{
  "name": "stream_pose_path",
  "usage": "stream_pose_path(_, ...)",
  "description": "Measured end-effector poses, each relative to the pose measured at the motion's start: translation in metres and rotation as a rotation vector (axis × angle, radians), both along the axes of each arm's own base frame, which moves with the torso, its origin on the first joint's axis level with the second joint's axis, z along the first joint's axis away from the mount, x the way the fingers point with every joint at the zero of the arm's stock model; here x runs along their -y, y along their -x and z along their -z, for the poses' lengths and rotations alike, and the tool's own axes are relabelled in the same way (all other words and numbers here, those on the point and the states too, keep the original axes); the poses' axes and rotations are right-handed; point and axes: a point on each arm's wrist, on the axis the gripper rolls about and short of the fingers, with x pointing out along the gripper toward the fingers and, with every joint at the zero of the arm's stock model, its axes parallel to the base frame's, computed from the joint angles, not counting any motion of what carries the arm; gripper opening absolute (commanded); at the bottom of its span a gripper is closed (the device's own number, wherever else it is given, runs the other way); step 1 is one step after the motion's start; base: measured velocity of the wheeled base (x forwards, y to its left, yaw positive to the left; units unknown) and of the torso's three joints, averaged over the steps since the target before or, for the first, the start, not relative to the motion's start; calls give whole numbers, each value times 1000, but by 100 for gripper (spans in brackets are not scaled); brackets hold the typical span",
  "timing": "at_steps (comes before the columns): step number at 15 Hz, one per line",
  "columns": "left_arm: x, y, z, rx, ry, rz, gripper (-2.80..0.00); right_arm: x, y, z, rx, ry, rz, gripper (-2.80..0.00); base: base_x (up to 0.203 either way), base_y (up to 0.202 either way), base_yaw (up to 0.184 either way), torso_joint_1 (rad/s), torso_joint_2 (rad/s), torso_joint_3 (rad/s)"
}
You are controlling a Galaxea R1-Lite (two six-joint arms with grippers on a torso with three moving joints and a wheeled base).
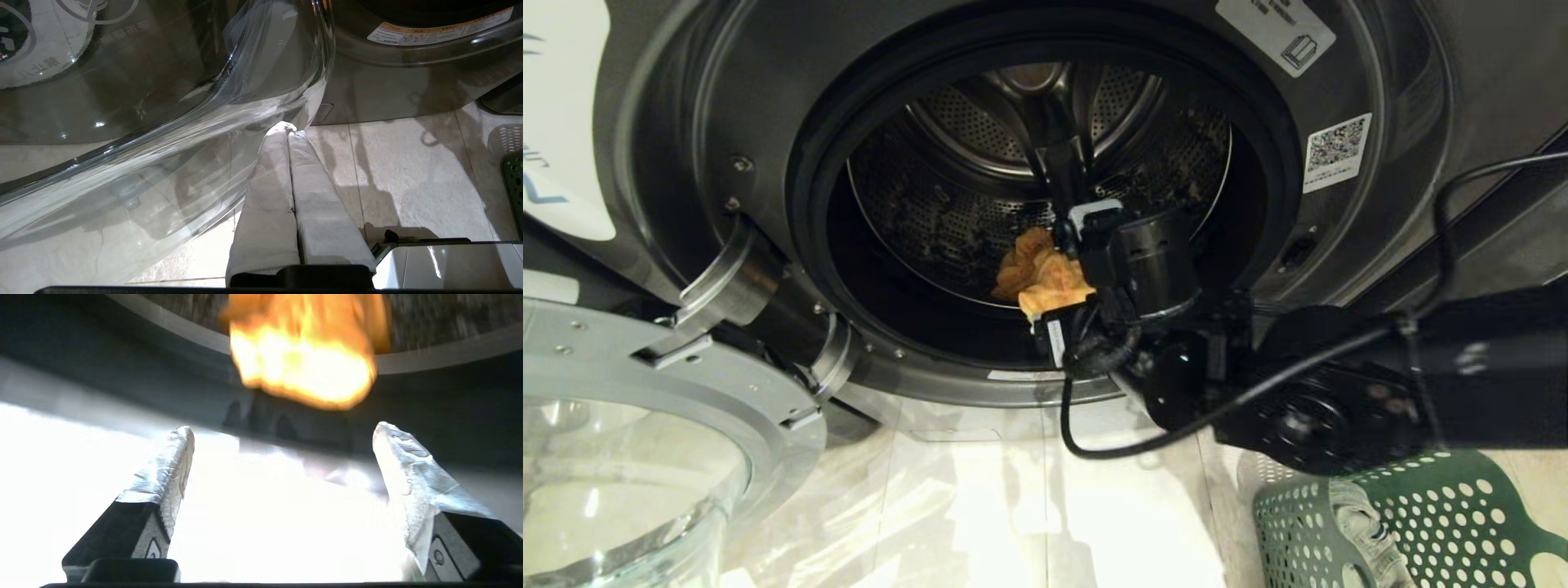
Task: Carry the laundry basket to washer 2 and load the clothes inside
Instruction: Place the clothes into the washing machine
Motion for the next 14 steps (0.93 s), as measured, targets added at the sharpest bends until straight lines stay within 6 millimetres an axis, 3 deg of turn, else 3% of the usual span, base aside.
stream_pose_path(3, 0, 0, 0, 0, 0, 0, -280, 39, 49, 12, -73, 53, -29, 0, 0, 0, 0, 0, 0, 0)
stream_pose_path(8, 0, 0, 0, 0, 0, 0, -280, 117, 109, 59, -196, 182, -2, 0, 0, 0, 0, 0, 0, 0)
stream_pose_path(10, 0, 0, 0, 0, 0, 0, -280, 154, 120, 77, -237, 199, 103, 0, 0, 0, 0, 0, 0, 0)
stream_pose_path(14, 0, 0, 0, 0, 0, 0, -280, 229, 118, 99, -323, 145, 481, 0, 0, 0, 0, 0, 0, 0)
